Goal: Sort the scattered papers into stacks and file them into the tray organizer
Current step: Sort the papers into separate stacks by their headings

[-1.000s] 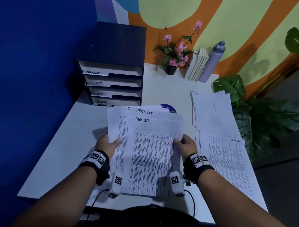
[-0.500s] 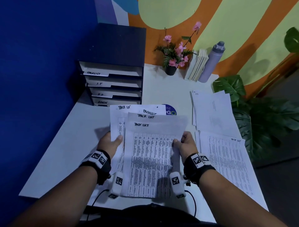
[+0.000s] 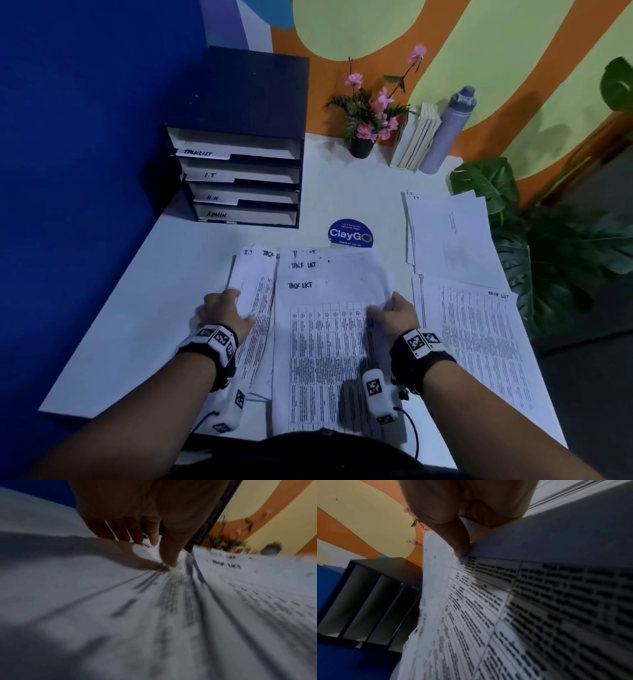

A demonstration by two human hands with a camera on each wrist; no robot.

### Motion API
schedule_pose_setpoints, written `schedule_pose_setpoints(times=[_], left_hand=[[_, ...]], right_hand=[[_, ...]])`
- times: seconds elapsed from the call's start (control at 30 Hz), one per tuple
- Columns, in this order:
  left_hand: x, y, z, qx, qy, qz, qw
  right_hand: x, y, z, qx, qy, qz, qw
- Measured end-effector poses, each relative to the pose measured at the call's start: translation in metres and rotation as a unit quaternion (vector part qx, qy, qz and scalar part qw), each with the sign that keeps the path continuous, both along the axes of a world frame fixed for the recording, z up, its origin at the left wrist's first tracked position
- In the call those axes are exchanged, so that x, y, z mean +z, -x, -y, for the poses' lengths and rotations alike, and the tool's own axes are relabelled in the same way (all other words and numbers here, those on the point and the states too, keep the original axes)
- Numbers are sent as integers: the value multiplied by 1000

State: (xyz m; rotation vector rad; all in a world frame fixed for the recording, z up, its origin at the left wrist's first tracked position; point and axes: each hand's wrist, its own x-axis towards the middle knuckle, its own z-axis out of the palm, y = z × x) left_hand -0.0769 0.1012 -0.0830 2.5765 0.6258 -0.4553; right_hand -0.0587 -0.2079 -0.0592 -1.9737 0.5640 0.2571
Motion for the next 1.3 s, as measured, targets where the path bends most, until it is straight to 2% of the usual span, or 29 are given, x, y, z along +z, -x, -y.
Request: schedule_pose_setpoints(times=[0.1, 0.23, 0.4, 0.47, 0.57, 0.63, 0.7, 0.8, 0.93, 1.07, 1.2, 1.3], left_hand=[[-13, 8, -10, -18, -35, -22, 999], [-32, 2, -30, 4, 15, 0, 1000], [-16, 6, -37, 51, 65, 40, 996], [-10, 7, -34, 78, 80, 88, 990], [1, 6, -24, 127, 159, 161, 966], [12, 2, -14, 121, 225, 183, 949], [27, -1, -3, 96, 277, 200, 935], [56, -4, 16, 109, 354, 217, 903], [92, -17, 33, 93, 378, 306, 869], [110, -21, 36, 99, 395, 391, 826], [99, -16, 35, 116, 420, 373, 819], [82, -11, 38, 119, 418, 322, 841]], right_hand=[[-2, 5, 0, -5, -34, -12, 999], [-2, 6, 1, 31, -29, -23, 999], [12, 8, -8, 24, -86, 4, 996], [14, 8, -13, 14, -109, 11, 994], [14, 2, -18, 7, -121, 11, 993], [20, -3, -22, -11, -153, 16, 988], [27, -9, -27, -16, -180, 41, 983], [50, -19, -38, -14, -168, 119, 978], [98, -26, -59, -5, -138, 272, 952], [115, -19, -72, 16, -171, 325, 930], [95, -2, -69, 90, -105, 336, 932], [79, 4, -72, 97, -73, 300, 946]])
